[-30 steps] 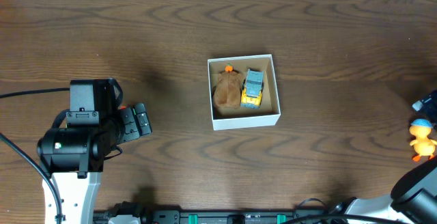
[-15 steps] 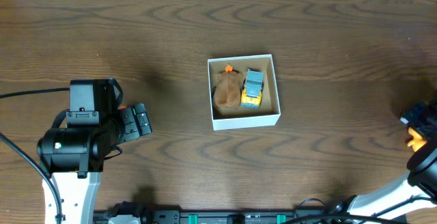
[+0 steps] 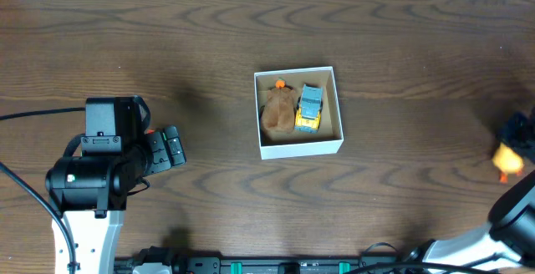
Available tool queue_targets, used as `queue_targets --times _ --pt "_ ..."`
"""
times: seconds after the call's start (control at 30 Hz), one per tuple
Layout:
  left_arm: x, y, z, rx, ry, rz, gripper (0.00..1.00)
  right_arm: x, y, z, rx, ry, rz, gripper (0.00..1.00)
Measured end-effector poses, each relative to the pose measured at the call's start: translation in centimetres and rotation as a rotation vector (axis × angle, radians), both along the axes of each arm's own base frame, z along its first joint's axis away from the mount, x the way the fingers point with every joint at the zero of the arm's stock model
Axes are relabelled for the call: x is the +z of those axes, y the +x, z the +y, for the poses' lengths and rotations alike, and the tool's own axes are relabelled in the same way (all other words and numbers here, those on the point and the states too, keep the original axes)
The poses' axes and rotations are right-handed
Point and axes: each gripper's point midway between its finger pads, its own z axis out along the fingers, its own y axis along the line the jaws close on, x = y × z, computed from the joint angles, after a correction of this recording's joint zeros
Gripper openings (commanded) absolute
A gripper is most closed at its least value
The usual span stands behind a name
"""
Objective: Pack container
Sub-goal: 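Reach the right gripper to the orange duck and grasp it, then place the duck into the box with the right gripper and withdraw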
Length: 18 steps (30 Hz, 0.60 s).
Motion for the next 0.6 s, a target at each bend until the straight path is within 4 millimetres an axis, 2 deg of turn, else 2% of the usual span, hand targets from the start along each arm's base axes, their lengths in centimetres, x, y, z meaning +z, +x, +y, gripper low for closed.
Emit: queue_targets --times 0.07,0.13,0.2,0.27,0.37,0.43,0.53,0.6 --pt "0.0 0.0 0.0 0.0 0.0 0.0 0.98 2.6 1.7 1.6 0.056 -0.029 -0.063 0.05" --pt "0.0 0.0 0.0 0.0 0.0 0.0 0.98 5.9 3.7 4.3 0.141 -0.067 -0.144 0.03" --pt "0.0 0.0 0.0 0.0 0.0 0.0 0.98 9.2 5.6 8.0 0.25 -0.103 -0.219 0.01" --pt "0.0 0.0 0.0 0.0 0.0 0.0 0.98 12.2 7.1 12.7 0.389 -0.125 -0.29 0.01" --pt "0.0 0.0 0.0 0.0 0.0 0.001 0.98 15.3 8.3 20.7 0.626 -0.134 -0.373 0.01" --pt "0.0 -0.1 0.0 0.0 0.0 0.003 0.98 16.4 8.3 25.8 0.767 -0.123 -0.409 0.01" --pt "-0.1 -0.1 0.0 0.0 0.0 0.006 0.98 16.8 7.5 33.1 0.961 -0.084 -0.435 0.01" --pt "-0.1 -0.2 0.0 0.0 0.0 0.007 0.98 16.6 6.6 36.8 1.057 -0.057 -0.438 0.02"
